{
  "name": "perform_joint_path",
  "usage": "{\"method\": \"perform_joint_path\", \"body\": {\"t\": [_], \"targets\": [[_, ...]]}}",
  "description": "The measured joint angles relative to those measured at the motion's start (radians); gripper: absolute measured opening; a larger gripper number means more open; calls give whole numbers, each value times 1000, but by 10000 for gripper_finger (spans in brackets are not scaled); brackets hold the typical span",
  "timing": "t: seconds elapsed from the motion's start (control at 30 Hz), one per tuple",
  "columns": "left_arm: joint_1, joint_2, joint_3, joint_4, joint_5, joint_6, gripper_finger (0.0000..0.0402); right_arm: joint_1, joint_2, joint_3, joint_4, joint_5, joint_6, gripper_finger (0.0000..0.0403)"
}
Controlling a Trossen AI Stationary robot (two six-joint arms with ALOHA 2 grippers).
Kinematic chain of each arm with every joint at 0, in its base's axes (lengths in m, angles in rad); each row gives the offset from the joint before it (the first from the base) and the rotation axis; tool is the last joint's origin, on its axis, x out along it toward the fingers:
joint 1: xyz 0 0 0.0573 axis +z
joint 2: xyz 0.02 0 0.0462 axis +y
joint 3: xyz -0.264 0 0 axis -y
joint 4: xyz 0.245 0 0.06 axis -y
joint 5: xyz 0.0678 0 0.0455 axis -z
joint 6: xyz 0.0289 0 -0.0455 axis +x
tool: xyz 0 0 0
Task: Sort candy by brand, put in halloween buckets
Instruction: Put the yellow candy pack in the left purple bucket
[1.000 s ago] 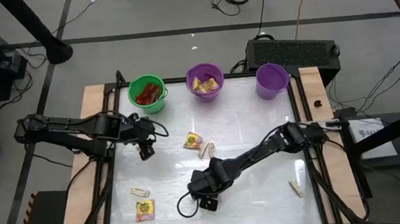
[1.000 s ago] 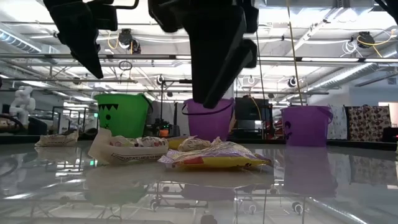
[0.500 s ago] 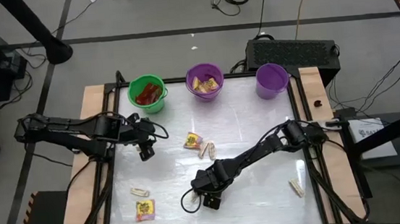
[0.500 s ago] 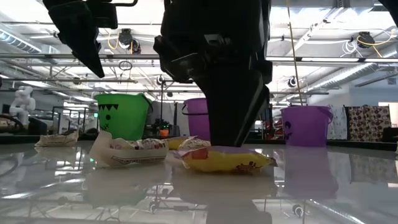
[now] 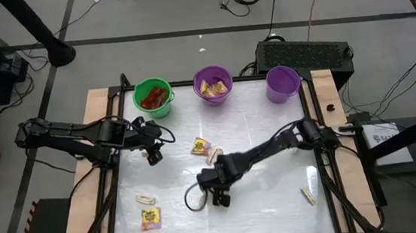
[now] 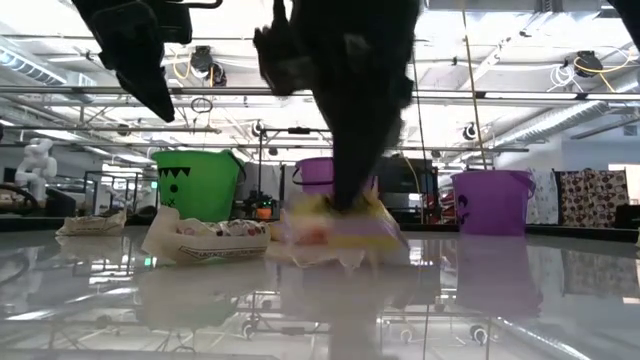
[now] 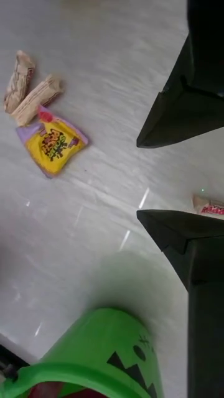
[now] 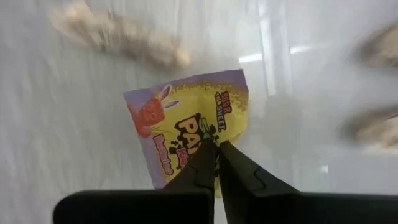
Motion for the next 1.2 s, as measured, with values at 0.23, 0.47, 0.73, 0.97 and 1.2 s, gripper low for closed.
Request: {"method": "perform_joint_path", "body": {"t": [0.23,0.47,0.73,0.97,1.2], "targets": [[0,0,0,-4,2,-74,180,-111,-94,2,-2,2,-182,1],[0,0,0,-5,23,-169,180,-259,-225,2,71,72,-423,1],[0,0,0,6,22,-262,180,-490,-259,3,277,85,-562,0],[0,0,0,25,-7,-344,180,-661,-244,3,327,86,-549,0],[0,0,0,24,-15,-423,180,-801,-259,3,268,193,-484,0]]}}
